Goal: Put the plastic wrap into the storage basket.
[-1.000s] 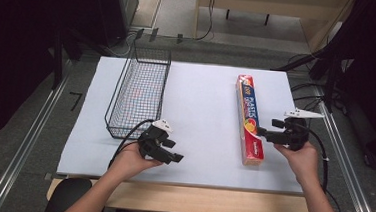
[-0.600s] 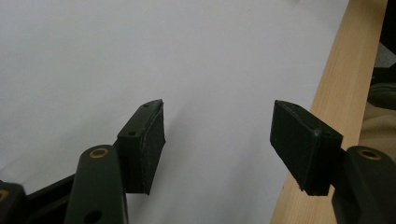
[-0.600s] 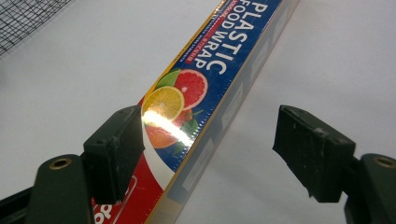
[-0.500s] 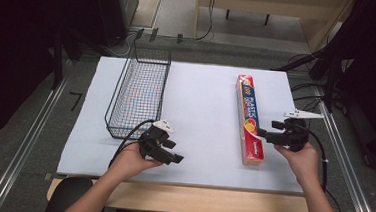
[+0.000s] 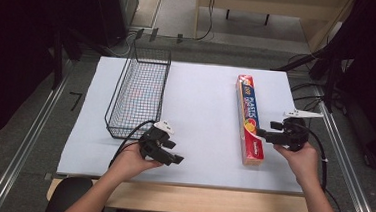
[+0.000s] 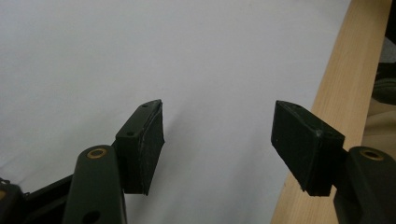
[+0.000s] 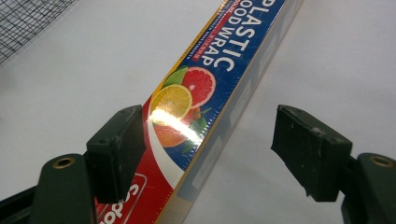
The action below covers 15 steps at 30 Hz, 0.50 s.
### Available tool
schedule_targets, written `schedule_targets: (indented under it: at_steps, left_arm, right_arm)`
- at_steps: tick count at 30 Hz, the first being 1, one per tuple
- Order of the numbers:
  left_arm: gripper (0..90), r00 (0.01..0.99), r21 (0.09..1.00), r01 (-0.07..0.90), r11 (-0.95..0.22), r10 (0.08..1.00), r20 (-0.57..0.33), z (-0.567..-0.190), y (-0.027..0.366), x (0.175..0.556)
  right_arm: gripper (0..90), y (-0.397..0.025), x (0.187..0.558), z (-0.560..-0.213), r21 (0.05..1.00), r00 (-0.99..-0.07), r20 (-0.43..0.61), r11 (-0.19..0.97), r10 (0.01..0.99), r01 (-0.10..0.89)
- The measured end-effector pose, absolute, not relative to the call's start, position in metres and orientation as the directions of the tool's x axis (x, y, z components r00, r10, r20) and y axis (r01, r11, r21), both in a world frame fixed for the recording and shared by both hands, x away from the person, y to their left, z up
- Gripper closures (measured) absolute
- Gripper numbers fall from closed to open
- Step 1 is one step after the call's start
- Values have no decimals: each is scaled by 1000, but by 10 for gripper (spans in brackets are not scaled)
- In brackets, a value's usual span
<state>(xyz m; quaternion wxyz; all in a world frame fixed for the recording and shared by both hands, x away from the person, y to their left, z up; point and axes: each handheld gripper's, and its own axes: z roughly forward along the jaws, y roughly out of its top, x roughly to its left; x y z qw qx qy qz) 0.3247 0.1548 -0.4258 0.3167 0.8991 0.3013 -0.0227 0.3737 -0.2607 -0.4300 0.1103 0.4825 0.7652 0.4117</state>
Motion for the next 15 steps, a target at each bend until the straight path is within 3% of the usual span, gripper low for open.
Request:
schedule_targets:
  at_steps: [3,15]
  left_arm:
    - [353,817,563,556,-611,525,-238,-425,154,324]
    - [351,828,563,542,-624,511,-231,-425,151,323]
  right_arm:
    - [265,-257,373,-426,731,-510,175,236,842,640]
    - [258,-234,386,-407,670,-473,146,265,869,693]
